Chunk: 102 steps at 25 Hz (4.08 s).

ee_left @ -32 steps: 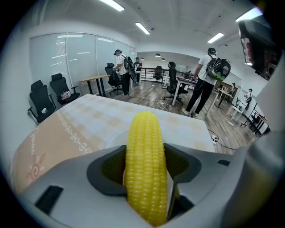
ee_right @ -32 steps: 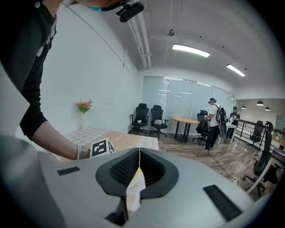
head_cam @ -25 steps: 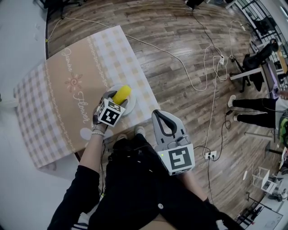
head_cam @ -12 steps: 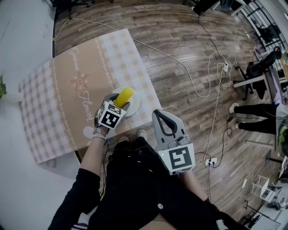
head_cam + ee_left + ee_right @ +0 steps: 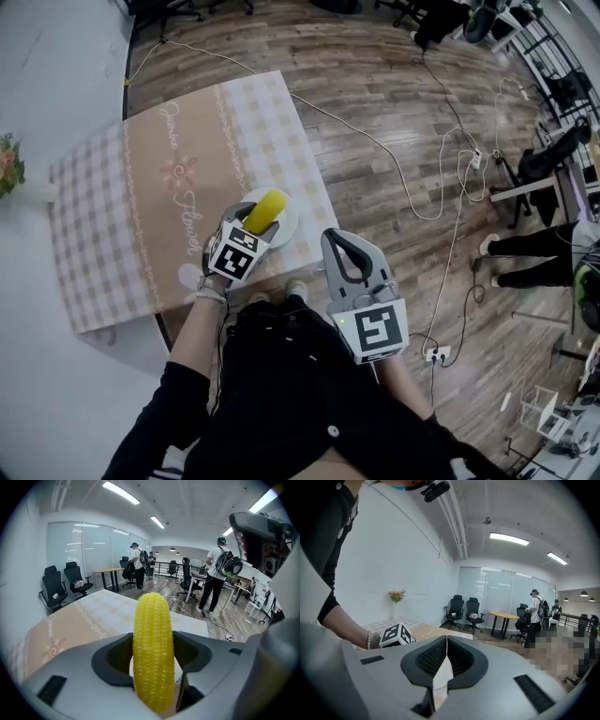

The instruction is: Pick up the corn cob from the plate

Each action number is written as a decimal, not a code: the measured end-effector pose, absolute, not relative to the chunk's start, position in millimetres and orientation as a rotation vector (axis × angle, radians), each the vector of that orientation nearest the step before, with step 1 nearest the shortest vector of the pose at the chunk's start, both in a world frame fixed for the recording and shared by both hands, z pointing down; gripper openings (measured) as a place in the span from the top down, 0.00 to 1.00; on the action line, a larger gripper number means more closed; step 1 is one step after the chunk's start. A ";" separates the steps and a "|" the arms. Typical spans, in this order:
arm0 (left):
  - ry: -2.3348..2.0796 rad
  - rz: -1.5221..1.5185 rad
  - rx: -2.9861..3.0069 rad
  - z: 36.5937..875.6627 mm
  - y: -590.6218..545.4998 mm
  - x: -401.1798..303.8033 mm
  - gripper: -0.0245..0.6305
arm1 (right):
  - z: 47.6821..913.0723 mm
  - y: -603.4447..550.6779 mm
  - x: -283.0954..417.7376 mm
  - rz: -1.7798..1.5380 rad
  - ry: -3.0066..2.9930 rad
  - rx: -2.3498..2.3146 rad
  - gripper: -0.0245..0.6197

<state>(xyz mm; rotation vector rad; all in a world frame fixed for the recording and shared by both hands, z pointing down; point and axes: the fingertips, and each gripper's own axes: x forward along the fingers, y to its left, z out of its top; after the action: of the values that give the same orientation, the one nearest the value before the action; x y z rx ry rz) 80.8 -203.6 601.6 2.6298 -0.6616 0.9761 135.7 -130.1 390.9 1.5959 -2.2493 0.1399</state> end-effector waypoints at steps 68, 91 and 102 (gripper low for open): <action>-1.072 0.683 2.892 400.2 -166.0 27.4 0.57 | 342.5 -176.4 93.0 -0.077 -2.472 1.396 0.90; -1.048 0.671 2.906 398.2 -163.9 25.6 0.57 | 343.9 -171.3 93.2 -0.086 -2.441 1.409 0.90; -1.055 0.669 2.901 397.2 -164.1 21.3 0.57 | 345.3 -169.8 91.8 -0.086 -2.427 1.411 0.90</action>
<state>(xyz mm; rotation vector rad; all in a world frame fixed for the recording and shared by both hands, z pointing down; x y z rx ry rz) 21.3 -164.1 397.2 2.9008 -1.0554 0.6692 91.8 -169.8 345.3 1.4114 -2.4268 -0.0860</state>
